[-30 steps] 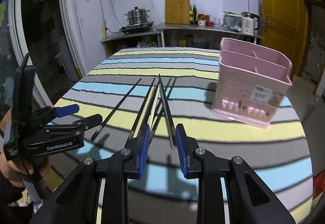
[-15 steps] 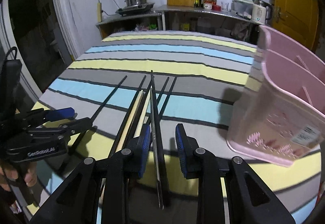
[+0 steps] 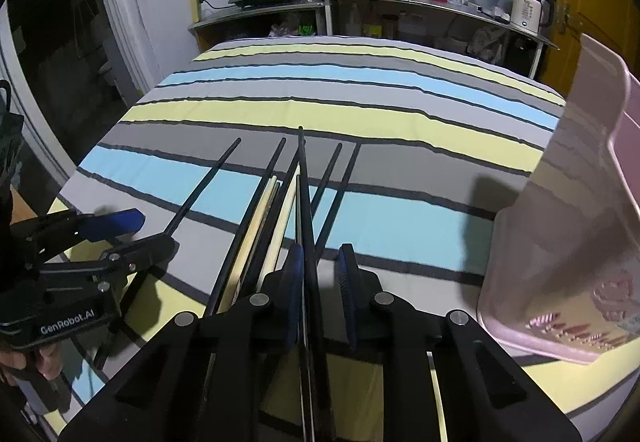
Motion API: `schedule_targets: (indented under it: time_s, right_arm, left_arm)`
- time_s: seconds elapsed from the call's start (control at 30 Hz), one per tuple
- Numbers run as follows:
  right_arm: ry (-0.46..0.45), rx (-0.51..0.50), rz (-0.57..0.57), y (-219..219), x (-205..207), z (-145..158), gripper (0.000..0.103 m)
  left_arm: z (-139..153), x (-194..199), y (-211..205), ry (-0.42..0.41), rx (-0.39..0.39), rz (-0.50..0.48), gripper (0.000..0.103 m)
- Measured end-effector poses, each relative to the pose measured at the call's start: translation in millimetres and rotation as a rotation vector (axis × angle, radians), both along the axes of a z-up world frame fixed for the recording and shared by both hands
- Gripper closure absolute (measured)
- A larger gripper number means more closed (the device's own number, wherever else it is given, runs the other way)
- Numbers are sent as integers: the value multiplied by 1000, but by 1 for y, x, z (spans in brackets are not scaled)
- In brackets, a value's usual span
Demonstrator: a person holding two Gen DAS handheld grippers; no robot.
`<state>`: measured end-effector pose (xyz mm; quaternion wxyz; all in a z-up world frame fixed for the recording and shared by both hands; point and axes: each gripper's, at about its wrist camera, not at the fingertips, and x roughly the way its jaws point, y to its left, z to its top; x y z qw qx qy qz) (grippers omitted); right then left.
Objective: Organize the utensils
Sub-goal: 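Close the right gripper on several chopsticks while the left gripper grasps one black chopstick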
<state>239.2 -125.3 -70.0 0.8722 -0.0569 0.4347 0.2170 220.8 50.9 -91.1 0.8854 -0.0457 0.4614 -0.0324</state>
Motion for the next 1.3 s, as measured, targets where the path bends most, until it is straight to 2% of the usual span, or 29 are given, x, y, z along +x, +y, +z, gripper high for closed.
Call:
schedule_targets:
  time_s: [0.47,0.57,0.8,0.87,0.93,1.0,1.13,1.3]
  right_arm:
    - [30,-22,39,18,31,0,85]
    - [49,-42,23,18,39,-5,91]
    - [59,-41,16,19,45,-9,91]
    - [67,-37,11,18,49,-11,91]
    - [70,-33,8,18,52,-11,92]
    - [74,-23,8,18,55,-10,93]
    - [74,13,6,15,54,-3,95]
    - [53,46,2,12,48,14,95]
  left_arm:
    - [0,17,-4,12,52,-22,54]
    - [0,18,-3,11,40,-21,54]
    - [-1,24,-7,10,67,-18,54]
    - [0,27,-5,13,69,-10,62]
    - [1,31,-2,14,72,3,85]
    - [2,35,3,23,52,11,96]
    - [4,36,13,28,-14,17,97]
    - [20,29,14,-14,-65,7,98]
